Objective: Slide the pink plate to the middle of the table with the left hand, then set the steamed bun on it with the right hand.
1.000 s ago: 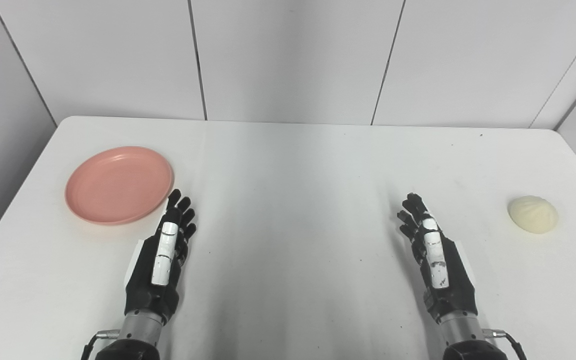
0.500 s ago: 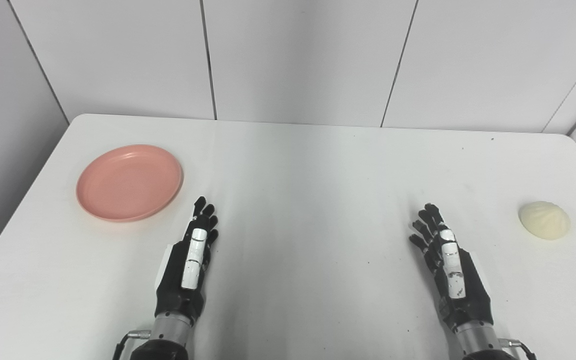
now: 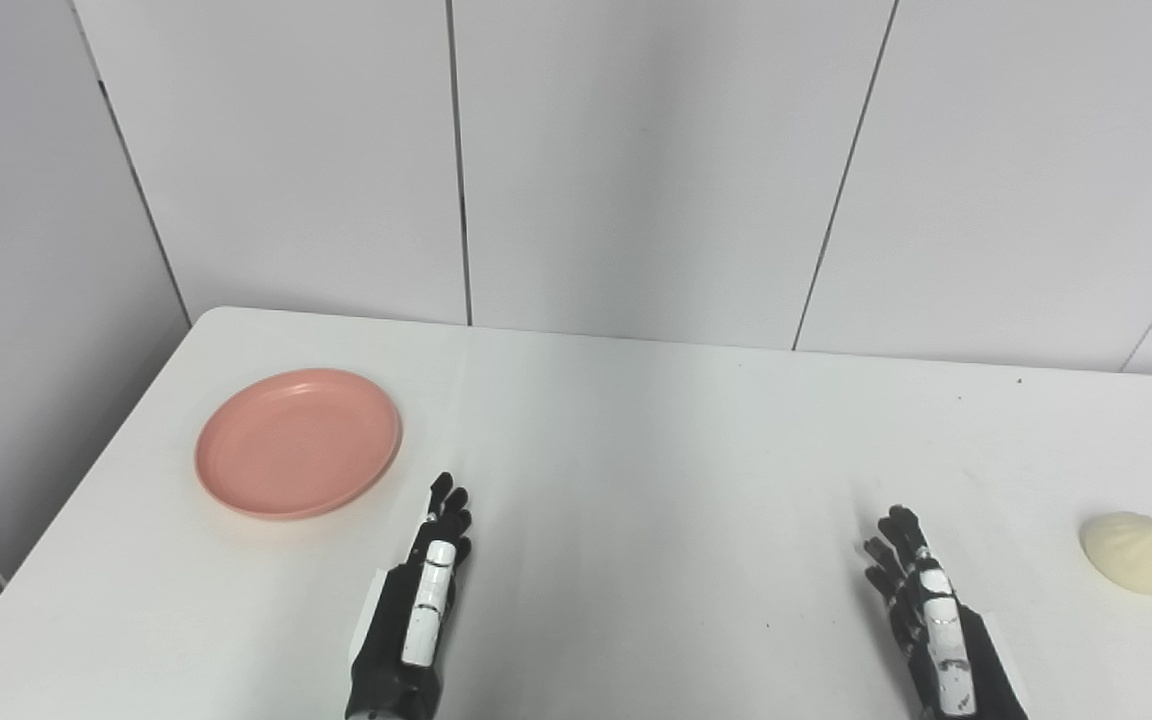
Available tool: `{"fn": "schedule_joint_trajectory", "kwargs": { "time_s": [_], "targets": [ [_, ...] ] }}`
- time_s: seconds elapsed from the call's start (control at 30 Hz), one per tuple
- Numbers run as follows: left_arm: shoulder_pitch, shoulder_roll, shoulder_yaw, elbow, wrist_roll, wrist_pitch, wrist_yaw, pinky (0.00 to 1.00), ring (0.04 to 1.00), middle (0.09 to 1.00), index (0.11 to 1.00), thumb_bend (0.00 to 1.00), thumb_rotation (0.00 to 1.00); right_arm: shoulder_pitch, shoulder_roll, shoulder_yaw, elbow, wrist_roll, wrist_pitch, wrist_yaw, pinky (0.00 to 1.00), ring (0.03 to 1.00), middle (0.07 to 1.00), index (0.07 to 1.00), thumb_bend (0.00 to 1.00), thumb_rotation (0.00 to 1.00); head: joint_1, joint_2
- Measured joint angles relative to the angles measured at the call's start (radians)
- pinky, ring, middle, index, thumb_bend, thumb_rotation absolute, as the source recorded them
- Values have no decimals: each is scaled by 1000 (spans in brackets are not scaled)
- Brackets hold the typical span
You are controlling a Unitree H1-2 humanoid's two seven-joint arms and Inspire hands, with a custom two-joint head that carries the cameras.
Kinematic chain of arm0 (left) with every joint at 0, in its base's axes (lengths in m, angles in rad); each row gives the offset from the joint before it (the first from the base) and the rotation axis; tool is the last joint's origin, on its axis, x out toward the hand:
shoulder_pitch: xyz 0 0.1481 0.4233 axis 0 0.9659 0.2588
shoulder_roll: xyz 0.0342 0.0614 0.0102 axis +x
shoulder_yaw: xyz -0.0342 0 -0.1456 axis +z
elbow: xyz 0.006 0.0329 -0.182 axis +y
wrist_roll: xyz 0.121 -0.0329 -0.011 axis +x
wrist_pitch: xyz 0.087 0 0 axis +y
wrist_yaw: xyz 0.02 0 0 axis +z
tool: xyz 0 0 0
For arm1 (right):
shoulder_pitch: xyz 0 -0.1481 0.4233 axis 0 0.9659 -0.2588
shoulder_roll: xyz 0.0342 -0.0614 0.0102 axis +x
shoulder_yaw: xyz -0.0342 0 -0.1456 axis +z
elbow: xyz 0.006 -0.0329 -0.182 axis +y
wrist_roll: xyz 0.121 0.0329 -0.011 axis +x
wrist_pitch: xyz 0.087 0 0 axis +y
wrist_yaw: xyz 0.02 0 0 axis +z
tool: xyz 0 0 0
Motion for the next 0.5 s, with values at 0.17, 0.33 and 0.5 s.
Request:
{"fn": "schedule_joint_trajectory", "kwargs": {
  "time_s": [0.17, 0.33, 0.5],
  "targets": [
    [-4, 0, 0, 24, 0, -34, 0, 1000, 997, 1000, 1000, 629, 964, -16, -3, -4, 16, -1, -5, 0, 977, 940, 962, 954, 808, 1000, -8, -6],
    [-7, 5, 1, 29, -5, -40, -4, 1000, 997, 1000, 1000, 641, 955, -28, -4, -4, 29, -4, -7, 0, 972, 940, 960, 951, 815, 1000, -15, -12],
    [-5, 12, 0, 42, -16, -75, -19, 1000, 992, 1000, 1000, 730, 879, -29, -4, -5, 28, -2, -7, 0, 978, 948, 963, 954, 817, 1000, -9, 0]
  ]
}}
